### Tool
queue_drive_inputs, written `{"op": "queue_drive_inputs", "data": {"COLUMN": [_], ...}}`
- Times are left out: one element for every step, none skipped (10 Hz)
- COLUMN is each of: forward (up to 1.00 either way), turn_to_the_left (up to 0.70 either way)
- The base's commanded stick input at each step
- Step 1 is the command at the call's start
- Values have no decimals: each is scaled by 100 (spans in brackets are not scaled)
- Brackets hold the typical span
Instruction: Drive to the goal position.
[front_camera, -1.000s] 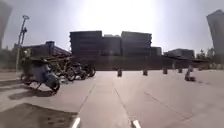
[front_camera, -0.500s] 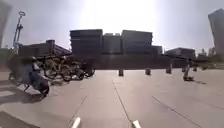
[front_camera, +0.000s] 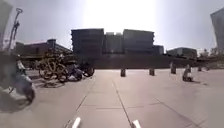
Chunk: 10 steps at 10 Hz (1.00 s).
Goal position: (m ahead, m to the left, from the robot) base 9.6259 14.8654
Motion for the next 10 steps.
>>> {"op": "queue_drive_inputs", "data": {"forward": [100, 100, 100, 100, 100, 100, 100, 100, 100, 100], "turn_to_the_left": [0, 0, 0, 0, 0, 0, 0, 0, 0, 0]}}
